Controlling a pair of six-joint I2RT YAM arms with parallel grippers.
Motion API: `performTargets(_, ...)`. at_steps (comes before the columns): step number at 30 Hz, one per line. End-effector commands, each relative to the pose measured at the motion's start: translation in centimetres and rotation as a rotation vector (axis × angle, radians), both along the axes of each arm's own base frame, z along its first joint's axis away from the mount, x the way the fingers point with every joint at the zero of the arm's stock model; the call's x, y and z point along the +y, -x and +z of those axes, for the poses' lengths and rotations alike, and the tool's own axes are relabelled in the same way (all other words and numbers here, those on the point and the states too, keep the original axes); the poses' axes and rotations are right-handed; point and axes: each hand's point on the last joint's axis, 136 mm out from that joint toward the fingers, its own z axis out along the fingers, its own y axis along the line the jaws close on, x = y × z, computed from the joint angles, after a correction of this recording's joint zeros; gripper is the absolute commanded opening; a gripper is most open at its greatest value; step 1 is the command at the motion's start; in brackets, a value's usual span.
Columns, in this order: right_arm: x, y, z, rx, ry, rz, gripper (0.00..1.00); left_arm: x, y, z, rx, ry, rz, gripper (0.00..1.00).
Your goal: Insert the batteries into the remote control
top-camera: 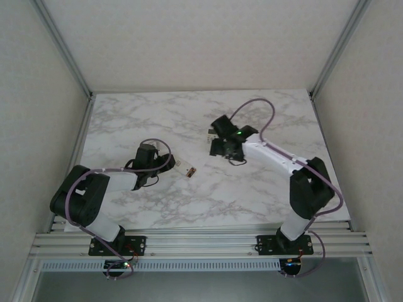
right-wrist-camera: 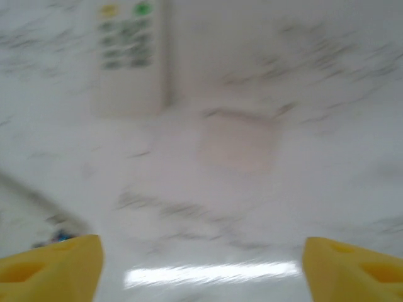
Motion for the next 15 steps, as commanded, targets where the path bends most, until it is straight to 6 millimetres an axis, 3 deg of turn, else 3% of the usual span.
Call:
performTargets(1, -4.2, -0.2, -2.2, 0.074, 0.136, 0.062, 0.91, 0.5, -0.3, 0.9, -0.042, -0.004, 0.021, 0.52)
performTargets(4, -4.5, -0.7, -3.6, 0.141, 0.051, -0.005, 0.99, 0.5, -0.3, 0.9, -0.043, -0.001, 0.020, 0.52)
performTargets(8, -3.1, -1.6, -5.6, 0.212, -0.003, -0.080, 0.99, 0.5, -0.3, 1.0, -0.046, -0.002, 0.023, 0.52)
performTargets(15, -2.6, -3.0, -8.8, 0.266, 0.028, -0.150, 0.99, 0.6, -0.3, 0.9, -0.045, -0.007, 0.022, 0.52)
